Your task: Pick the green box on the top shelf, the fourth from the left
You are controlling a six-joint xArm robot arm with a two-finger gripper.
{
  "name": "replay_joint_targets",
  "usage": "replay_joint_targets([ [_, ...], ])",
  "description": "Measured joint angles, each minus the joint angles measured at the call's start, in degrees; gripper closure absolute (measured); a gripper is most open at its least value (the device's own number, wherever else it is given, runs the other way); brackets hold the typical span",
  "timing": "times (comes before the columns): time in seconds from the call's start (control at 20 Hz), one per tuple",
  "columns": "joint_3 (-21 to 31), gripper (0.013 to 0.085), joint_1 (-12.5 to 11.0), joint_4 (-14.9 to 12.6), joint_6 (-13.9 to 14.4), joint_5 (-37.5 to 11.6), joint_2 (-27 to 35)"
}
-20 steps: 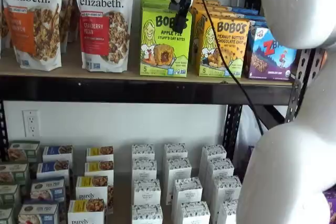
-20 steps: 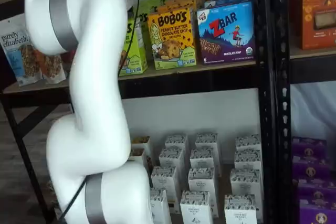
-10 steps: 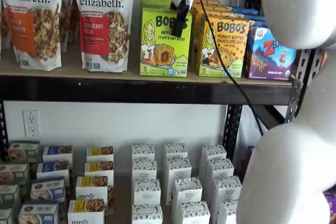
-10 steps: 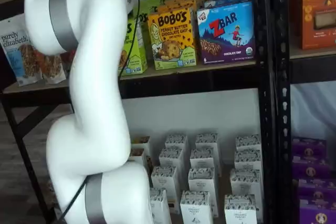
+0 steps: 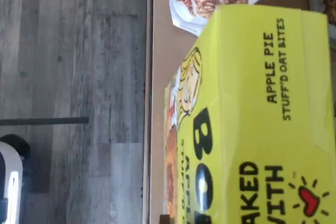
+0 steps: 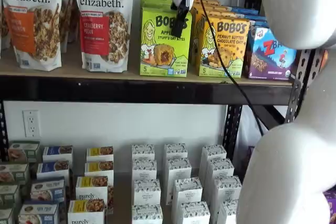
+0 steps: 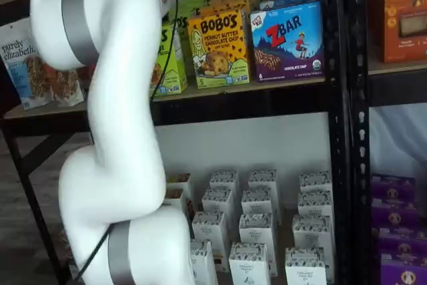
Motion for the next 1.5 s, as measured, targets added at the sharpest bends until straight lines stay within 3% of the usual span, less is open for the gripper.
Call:
replay_joint_targets([
  [0.2, 0.2, 0.0370, 0.0, 0.0, 0.0, -0.2, -0.1],
  [0.4, 0.2, 0.0450, 0.0, 0.2, 0.1, -0.3, -0.2],
  [0.5, 0.2, 0.0530, 0.0, 0.3, 0.1, -0.2, -0.2],
  [0.9, 0.5, 0.0530, 0.2, 0.1, 0.2, -0.5, -0.4],
  [1.15, 0.6, 0.0650, 0.2, 0.3, 0.2, -0.6, -0.5],
  [1.5, 0.2, 0.0650, 0.2, 0.5, 0.3, -0.1, -0.4],
])
